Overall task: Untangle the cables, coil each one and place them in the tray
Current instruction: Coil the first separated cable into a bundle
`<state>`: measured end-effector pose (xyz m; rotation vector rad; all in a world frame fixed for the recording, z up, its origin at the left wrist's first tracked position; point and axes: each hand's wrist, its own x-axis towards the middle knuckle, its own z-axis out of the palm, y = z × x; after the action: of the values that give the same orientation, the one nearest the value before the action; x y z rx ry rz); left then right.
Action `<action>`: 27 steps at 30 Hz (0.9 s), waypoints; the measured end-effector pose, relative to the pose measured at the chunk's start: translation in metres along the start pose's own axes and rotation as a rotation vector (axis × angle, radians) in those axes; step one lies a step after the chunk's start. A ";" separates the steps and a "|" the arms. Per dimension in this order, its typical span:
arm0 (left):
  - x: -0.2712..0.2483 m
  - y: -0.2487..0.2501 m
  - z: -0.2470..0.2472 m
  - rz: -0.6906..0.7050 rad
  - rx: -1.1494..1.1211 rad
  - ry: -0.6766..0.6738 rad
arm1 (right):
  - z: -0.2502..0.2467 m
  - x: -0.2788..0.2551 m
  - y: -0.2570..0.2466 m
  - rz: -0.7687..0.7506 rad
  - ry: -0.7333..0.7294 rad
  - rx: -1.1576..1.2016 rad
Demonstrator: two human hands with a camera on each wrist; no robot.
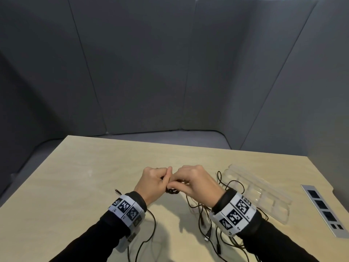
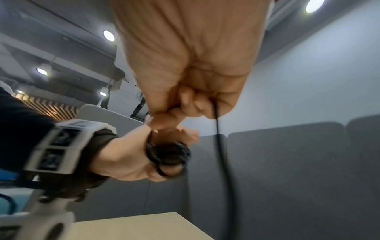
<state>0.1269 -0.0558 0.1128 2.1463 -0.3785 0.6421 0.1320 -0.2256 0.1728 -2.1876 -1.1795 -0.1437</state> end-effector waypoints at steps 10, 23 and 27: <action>-0.003 0.023 0.002 -0.319 -0.402 0.075 | 0.027 -0.006 0.025 0.372 0.030 0.636; 0.001 0.000 0.004 -0.357 0.082 0.147 | 0.055 -0.024 -0.004 0.334 -0.382 -0.121; -0.007 -0.008 0.005 -0.113 0.098 -0.004 | 0.016 -0.007 -0.015 0.078 -0.305 -0.224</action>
<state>0.1266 -0.0547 0.1006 2.2444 -0.2307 0.6026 0.1131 -0.2153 0.1651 -2.5149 -1.2906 0.0996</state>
